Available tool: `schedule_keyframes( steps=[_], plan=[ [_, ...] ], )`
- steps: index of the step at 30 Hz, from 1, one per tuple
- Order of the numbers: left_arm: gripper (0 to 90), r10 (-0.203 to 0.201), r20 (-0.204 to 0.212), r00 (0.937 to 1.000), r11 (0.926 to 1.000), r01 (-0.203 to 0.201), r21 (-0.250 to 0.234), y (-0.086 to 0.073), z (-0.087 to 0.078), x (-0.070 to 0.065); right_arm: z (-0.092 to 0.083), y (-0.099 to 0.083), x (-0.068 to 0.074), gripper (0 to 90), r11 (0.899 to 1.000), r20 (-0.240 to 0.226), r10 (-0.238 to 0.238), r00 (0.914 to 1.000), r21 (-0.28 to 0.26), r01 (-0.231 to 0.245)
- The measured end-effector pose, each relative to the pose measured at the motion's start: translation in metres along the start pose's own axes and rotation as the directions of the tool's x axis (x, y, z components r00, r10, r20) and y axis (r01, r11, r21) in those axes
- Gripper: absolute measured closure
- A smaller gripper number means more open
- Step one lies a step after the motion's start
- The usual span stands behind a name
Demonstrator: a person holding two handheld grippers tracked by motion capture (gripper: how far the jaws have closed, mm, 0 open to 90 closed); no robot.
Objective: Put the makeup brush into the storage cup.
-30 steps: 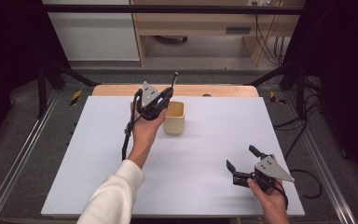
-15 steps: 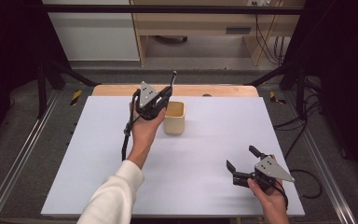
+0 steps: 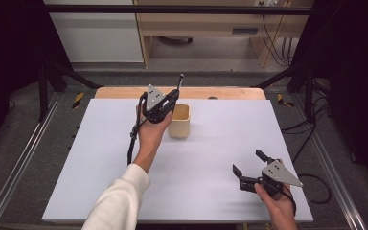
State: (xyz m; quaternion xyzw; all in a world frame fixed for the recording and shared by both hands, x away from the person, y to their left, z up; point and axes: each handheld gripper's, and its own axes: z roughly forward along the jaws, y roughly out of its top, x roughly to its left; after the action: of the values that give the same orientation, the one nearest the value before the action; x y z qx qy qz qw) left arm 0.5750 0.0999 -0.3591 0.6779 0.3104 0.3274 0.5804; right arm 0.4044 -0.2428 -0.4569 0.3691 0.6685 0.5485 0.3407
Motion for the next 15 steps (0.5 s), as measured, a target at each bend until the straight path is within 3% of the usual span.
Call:
schedule_keyframes(
  steps=[15],
  plan=[
    [83.8,-0.002,0.016,0.9999,0.9999,0.002,0.011,-0.0067,0.0071,0.0004,-0.0001,-0.0001,-0.0003,3.4,1.0,-0.001,0.001,1.0,-0.001,-0.001]
  ],
)
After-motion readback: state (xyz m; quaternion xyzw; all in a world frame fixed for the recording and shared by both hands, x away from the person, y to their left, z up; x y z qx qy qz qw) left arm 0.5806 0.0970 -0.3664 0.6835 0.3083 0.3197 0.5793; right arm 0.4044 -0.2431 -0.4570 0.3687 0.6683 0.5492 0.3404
